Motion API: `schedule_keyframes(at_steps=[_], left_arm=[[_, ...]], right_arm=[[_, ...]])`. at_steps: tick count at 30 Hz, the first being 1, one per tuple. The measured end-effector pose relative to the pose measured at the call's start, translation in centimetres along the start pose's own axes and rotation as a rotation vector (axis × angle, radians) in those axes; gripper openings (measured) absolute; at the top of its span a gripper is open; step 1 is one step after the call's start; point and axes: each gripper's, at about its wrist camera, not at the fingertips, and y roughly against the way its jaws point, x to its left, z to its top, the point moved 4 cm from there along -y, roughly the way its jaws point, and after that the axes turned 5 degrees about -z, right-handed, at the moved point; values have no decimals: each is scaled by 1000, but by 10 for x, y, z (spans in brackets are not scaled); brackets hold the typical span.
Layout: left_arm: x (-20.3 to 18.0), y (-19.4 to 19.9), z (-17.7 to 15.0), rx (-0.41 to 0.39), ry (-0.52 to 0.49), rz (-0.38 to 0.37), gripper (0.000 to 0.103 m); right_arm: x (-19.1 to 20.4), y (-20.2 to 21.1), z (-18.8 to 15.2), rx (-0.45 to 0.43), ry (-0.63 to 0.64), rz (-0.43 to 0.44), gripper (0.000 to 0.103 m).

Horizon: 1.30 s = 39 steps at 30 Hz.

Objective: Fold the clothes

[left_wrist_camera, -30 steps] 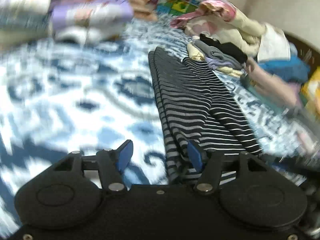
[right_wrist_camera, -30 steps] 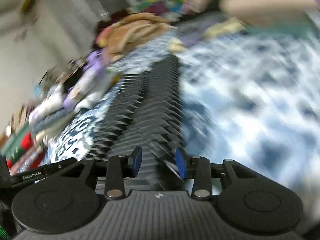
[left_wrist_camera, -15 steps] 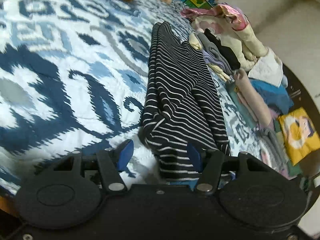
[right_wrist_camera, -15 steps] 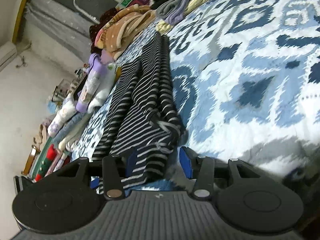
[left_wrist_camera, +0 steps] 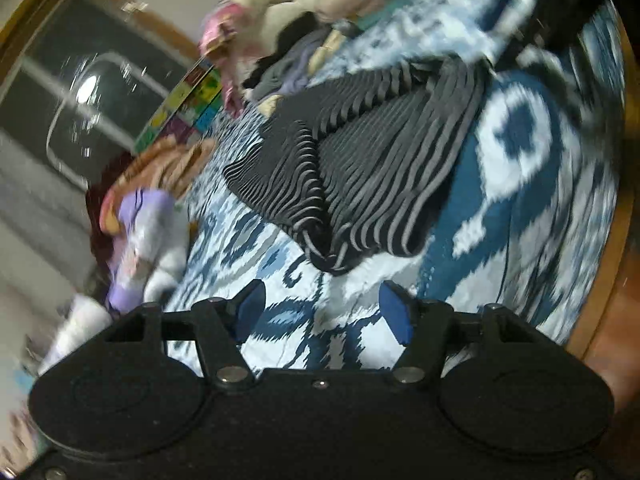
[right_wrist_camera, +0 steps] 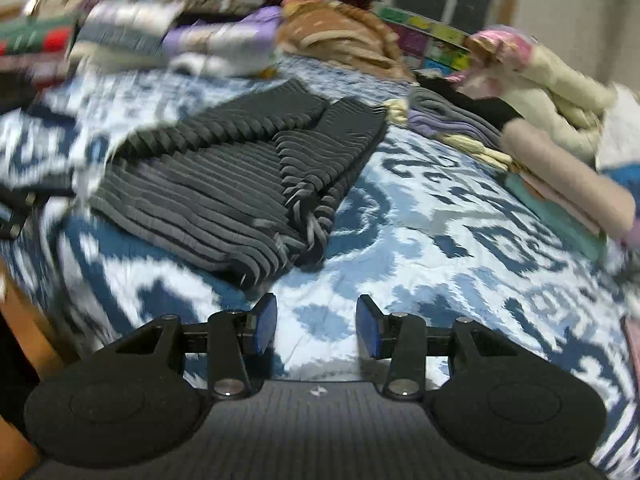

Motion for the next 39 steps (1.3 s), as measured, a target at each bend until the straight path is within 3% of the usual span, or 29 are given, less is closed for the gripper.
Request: schedule_keyframes(at_steps=[4,9,13,16,21,24,26,27,28,30,37,39], left_arm=[[-5,-9,0,-54,-91,55,64],[-9,-22,-2,-100,-185,126,64],[-11,-14,-9,-117,-231,146,65],[-12,-15,-12,-137,-245,145,61],[-6,-23,-5,-195,-203,100,63],[-3,-24,-3,-196,-177,86,64],[-4,-26,-2,-180,-172,85,64],[-5,-28,-1,-170,-170,86,58],[-6,-29,0,-159,-168,87,38],[-9,-32,2,-137,-173,94,21],[-6,-4,8,-124,-165,58,15],[0,11,9,-145,-117,20,15]], right_arm=[[24,-3,-6,-106,293,-57,47],[32,-10,-11,-219,466,-105,48],[23,-10,-9,-224,504,-154,49],[24,-9,-14,-232,542,-127,49],[27,-22,-7,-287,600,-73,49],[27,-27,-1,-312,568,-50,49],[26,-28,2,-321,531,-38,43],[28,-28,3,-319,525,-30,38],[29,-28,4,-314,522,-21,31],[30,-27,6,-301,507,-4,23],[25,-2,10,-264,434,31,18],[23,19,9,-280,427,18,18]])
